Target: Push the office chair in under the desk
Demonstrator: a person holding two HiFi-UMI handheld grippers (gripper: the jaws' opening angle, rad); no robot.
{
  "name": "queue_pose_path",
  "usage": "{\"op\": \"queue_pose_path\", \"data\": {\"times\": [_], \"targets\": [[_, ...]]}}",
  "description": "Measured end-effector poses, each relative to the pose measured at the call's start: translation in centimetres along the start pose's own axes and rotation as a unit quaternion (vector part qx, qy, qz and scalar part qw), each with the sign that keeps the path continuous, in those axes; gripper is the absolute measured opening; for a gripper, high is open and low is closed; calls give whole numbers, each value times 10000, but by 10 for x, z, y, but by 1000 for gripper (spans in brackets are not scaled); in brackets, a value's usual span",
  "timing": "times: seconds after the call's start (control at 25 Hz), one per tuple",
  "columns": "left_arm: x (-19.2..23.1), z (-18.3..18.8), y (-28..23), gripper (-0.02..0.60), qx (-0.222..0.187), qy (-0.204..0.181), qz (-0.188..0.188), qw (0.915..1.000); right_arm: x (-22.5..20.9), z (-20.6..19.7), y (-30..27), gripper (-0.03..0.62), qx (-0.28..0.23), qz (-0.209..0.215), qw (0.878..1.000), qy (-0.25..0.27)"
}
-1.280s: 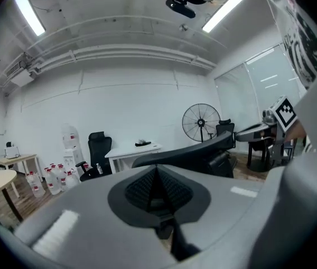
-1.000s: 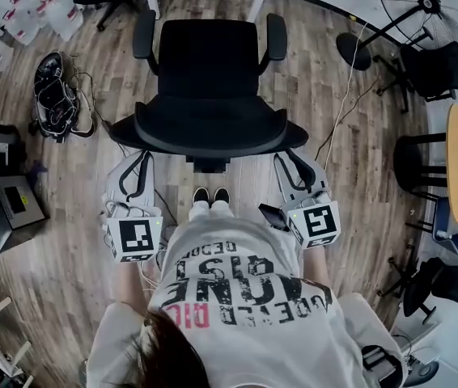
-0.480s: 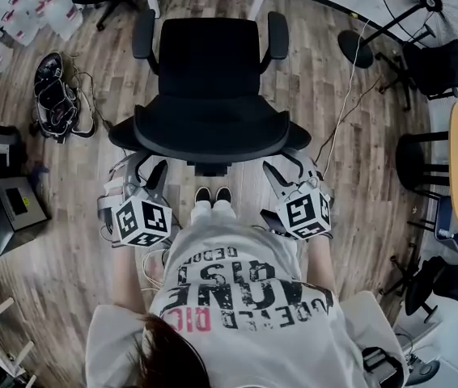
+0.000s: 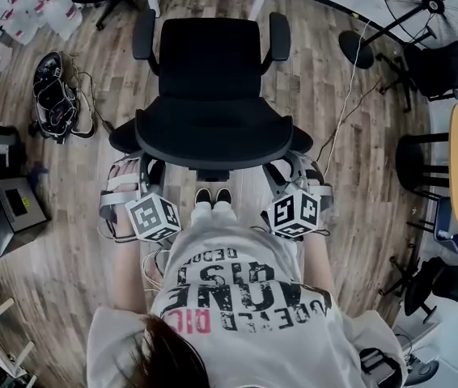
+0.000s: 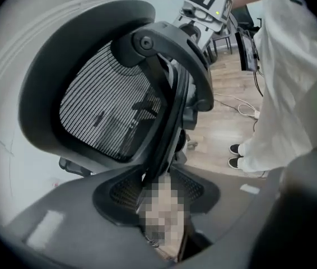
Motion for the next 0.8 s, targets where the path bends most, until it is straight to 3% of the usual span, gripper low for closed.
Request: {"op": "queue_pose_path", "data": {"times": [0.2, 0.8], "targets": [[1, 3, -7, 169, 53, -7, -150, 9999, -1, 0, -1, 155, -12, 24, 10000, -80], [20, 10, -23, 167, 274, 137, -58, 9995, -19, 6, -16, 155, -59, -95, 9997, -212]]}}
Point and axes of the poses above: the fingertips, and each gripper's own axes: y backward along the fingers, x to its left, z out of its top, the point moved 3 cm from there along y, backward along the fingers, and after that the axes turned 14 degrees about x, right-handed, at the moved point
